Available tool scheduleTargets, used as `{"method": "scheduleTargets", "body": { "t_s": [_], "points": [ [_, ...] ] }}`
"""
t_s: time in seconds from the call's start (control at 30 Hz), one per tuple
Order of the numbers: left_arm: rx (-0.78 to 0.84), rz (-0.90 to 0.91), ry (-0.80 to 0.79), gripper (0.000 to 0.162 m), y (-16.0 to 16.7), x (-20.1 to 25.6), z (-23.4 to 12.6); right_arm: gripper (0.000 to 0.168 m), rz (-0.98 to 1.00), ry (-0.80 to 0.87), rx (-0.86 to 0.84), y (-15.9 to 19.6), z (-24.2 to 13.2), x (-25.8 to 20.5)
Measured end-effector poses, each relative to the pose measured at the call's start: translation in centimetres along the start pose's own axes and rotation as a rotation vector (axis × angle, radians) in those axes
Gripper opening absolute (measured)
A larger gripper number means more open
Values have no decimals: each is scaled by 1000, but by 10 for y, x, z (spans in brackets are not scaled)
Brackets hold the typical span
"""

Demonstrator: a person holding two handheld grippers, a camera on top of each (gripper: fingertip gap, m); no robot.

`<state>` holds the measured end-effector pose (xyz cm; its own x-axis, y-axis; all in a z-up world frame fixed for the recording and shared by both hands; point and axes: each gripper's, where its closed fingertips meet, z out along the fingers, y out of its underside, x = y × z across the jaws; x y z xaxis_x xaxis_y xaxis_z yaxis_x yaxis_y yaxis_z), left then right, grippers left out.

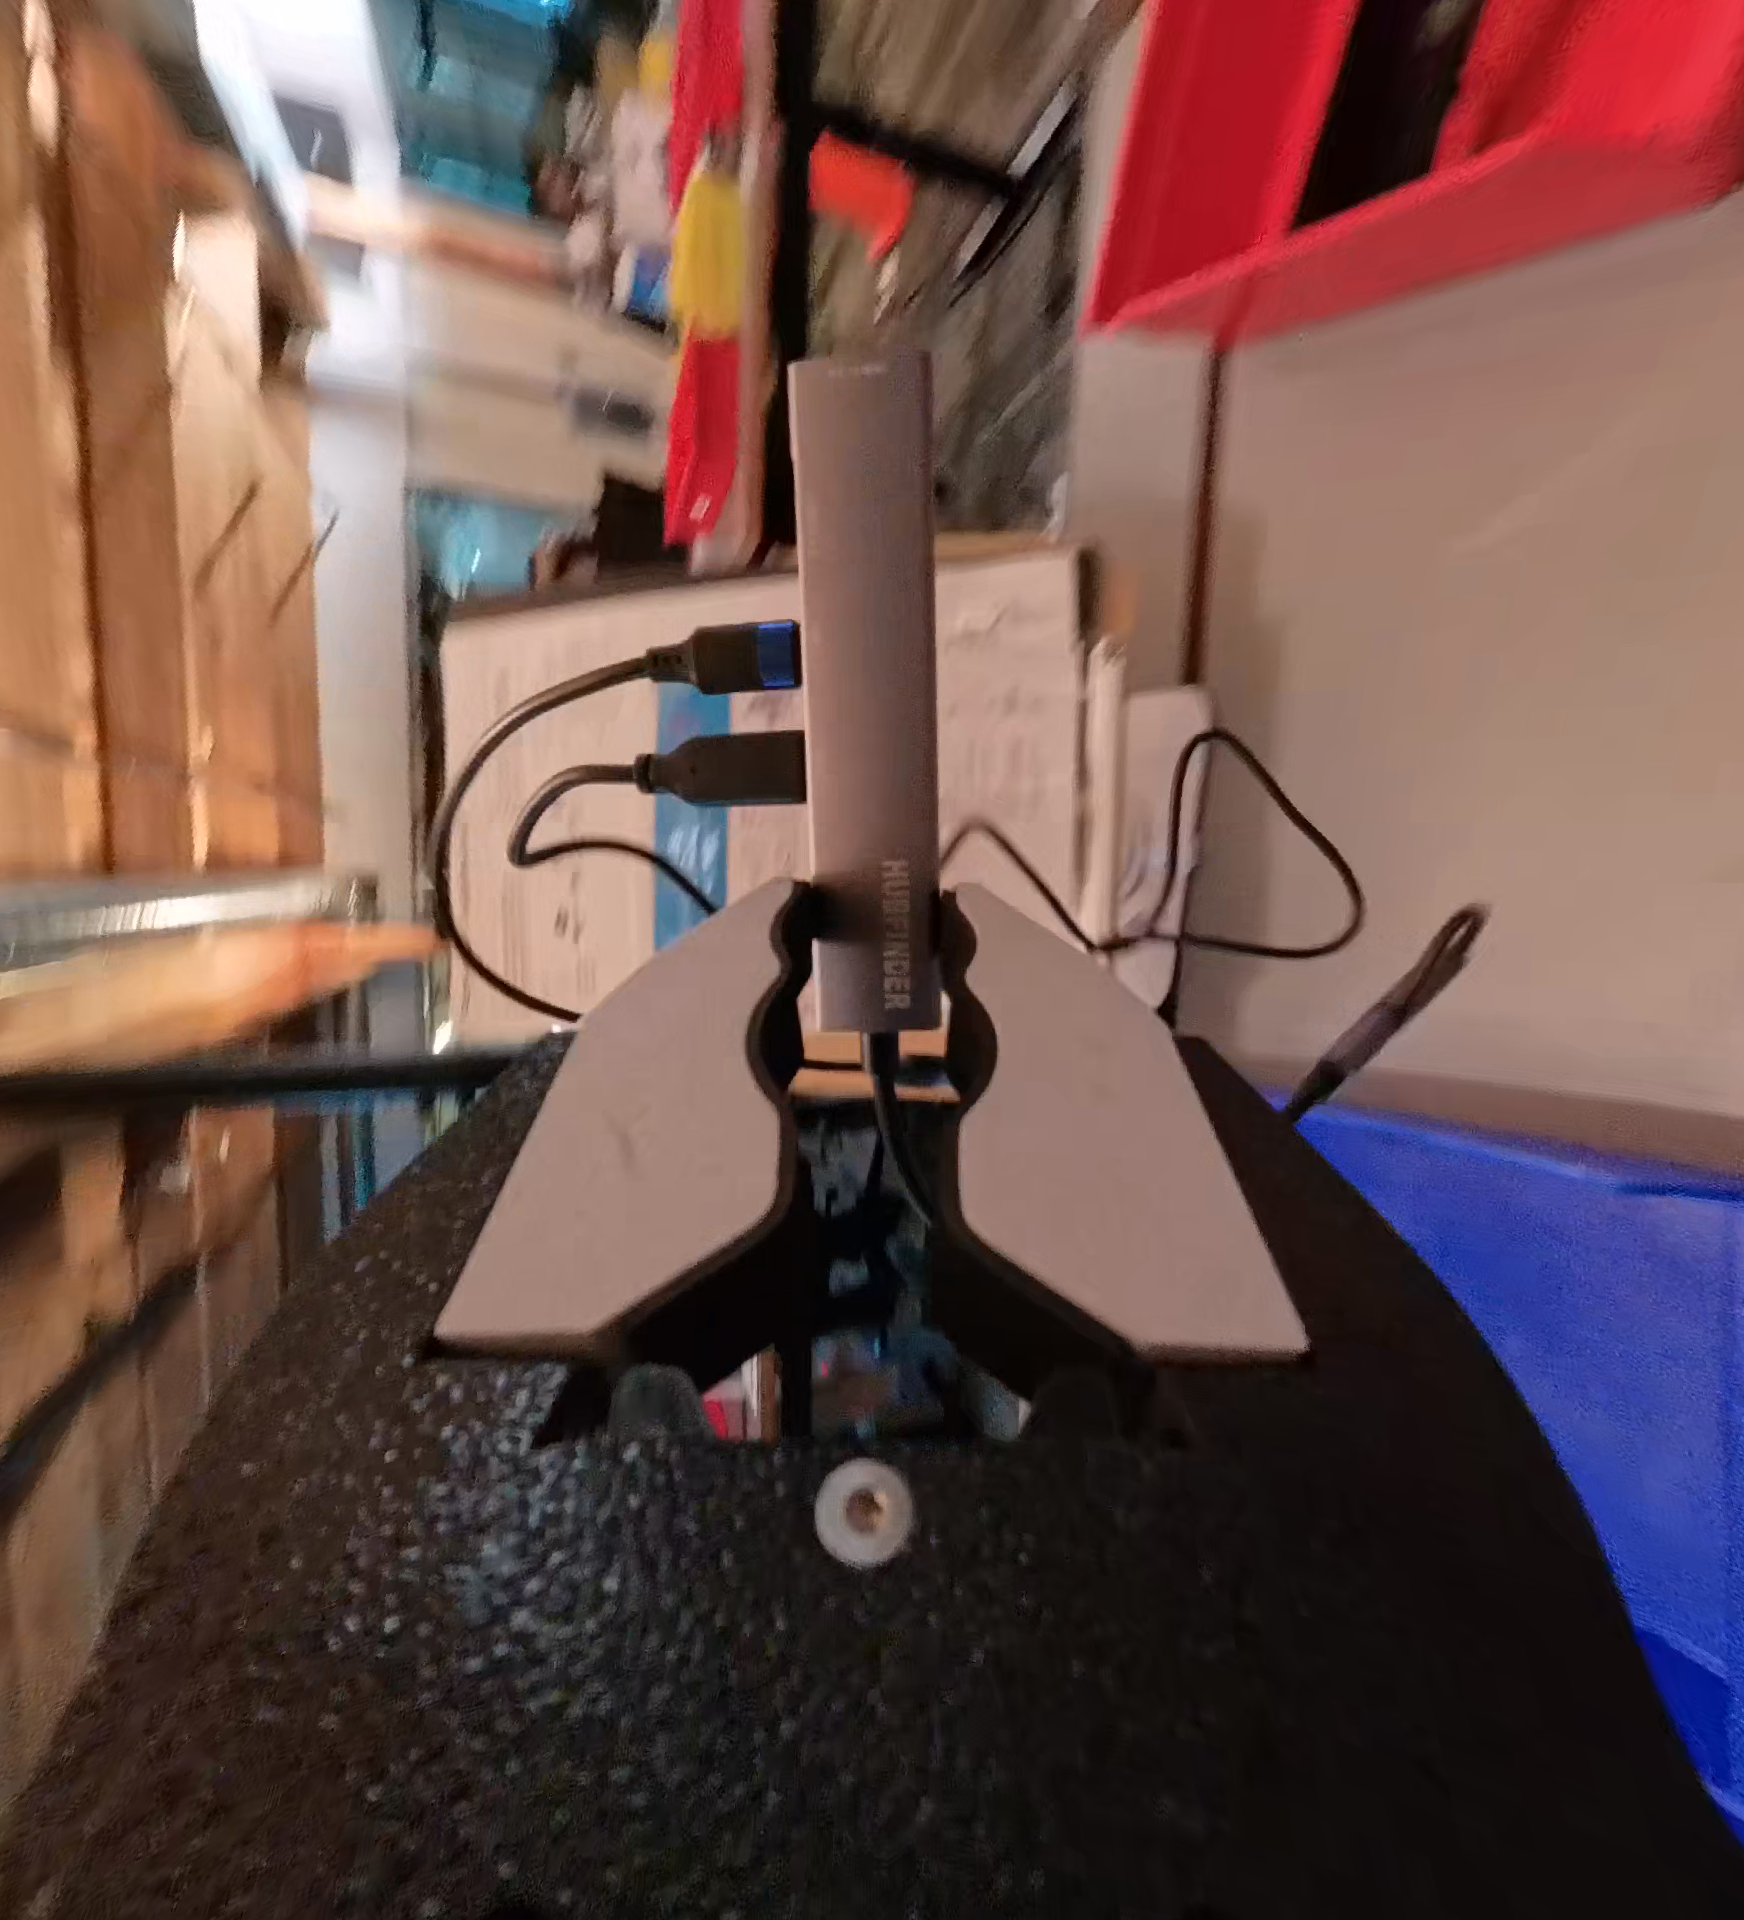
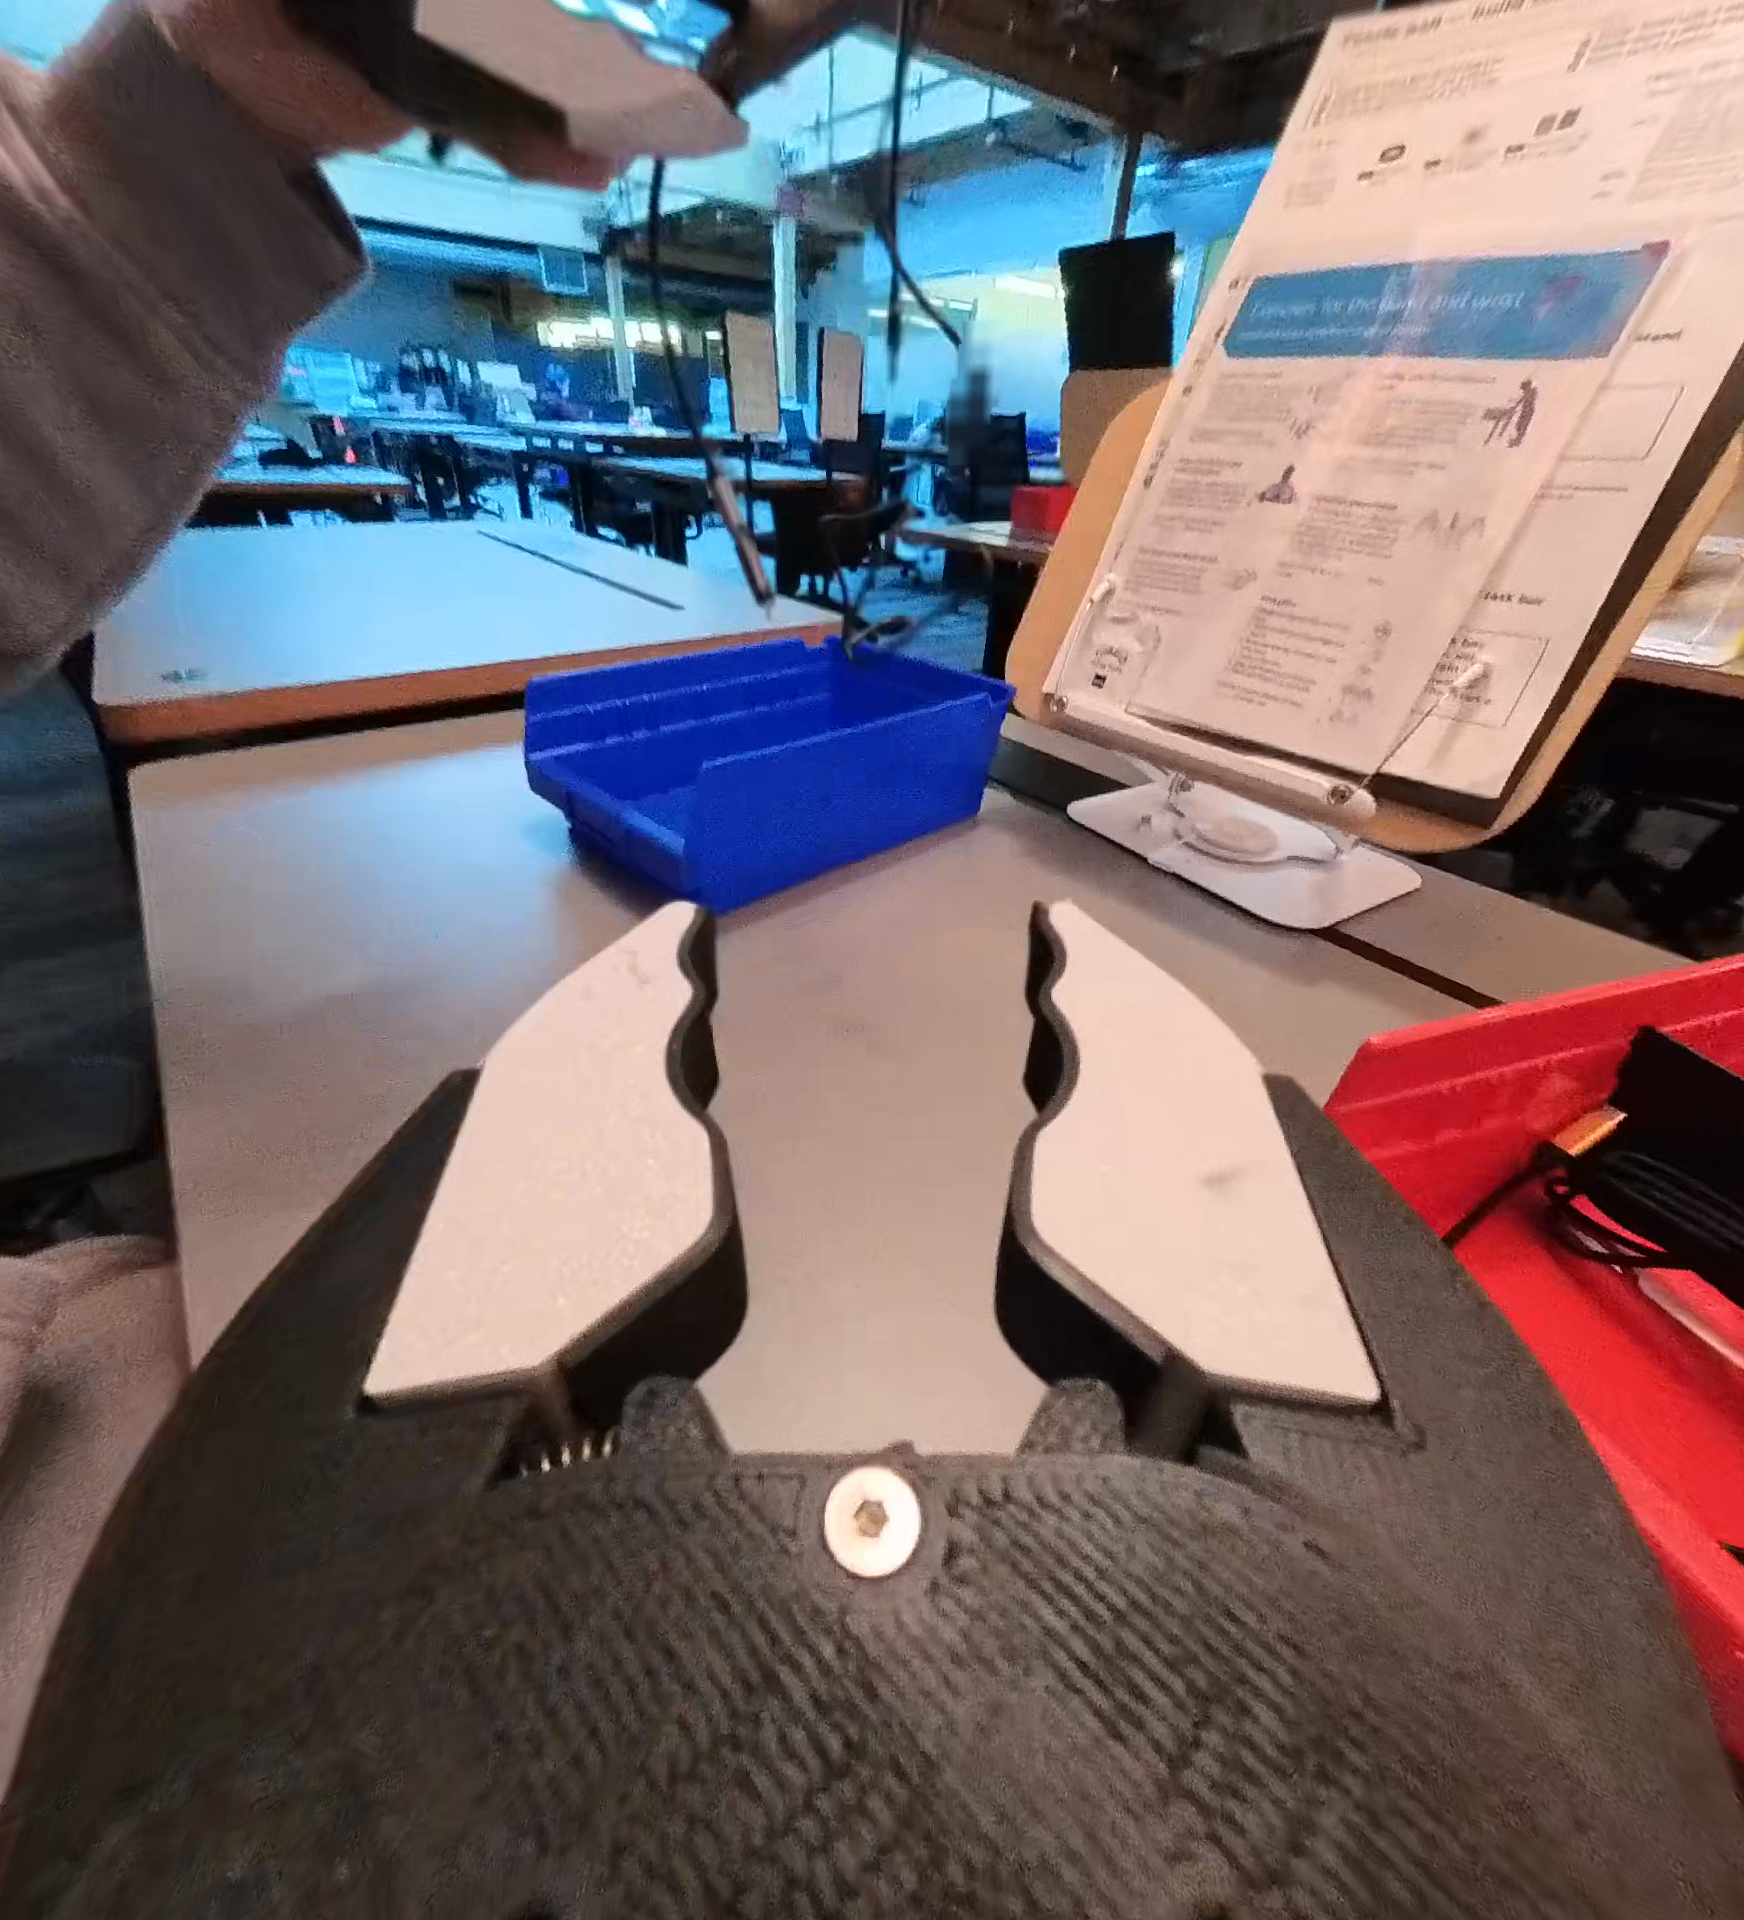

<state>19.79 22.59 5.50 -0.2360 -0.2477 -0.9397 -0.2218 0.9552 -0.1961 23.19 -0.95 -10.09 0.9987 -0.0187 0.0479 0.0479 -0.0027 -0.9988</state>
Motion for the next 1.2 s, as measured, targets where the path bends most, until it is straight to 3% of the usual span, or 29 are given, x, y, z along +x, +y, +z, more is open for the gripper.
{"method": "scheduleTargets", "body": {
  "t_s": [0.03,0.07,0.2,0.33,0.4,0.47,0.5,0.73,0.9,1.03,1.1,1.2],
  "points": [
    [51,41,47,23,-21,11,-1,66,21,4,25,-8,-3,-1],
    [100,98,107,23,-40,26,0,73,46,0,50,-16,-5,-3],
    [305,372,327,23,-97,106,11,71,222,-48,91,-31,-14,-7],
    [427,562,402,23,-134,174,26,57,404,-150,8,1,-6,-13],
    [437,647,386,23,-143,193,33,46,473,-255,-33,16,-2,-27],
    [466,666,404,23,-151,206,35,16,489,-292,-61,29,1,-32],
    [475,667,412,23,-153,210,35,9,485,-296,-57,31,3,-33],
    [487,609,428,24,-144,214,35,9,495,-331,-58,40,16,-43],
    [491,131,206,30,-141,164,36,9,896,-350,325,16,22,-25],
    [610,-671,151,36,-135,133,6,8,999,-270,471,17,25,-13],
    [653,-1103,261,40,-130,143,5,9,939,-255,482,16,29,-18],
    [716,-1478,567,39,-139,182,15,8,857,-216,468,17,43,-33]
  ]
}}
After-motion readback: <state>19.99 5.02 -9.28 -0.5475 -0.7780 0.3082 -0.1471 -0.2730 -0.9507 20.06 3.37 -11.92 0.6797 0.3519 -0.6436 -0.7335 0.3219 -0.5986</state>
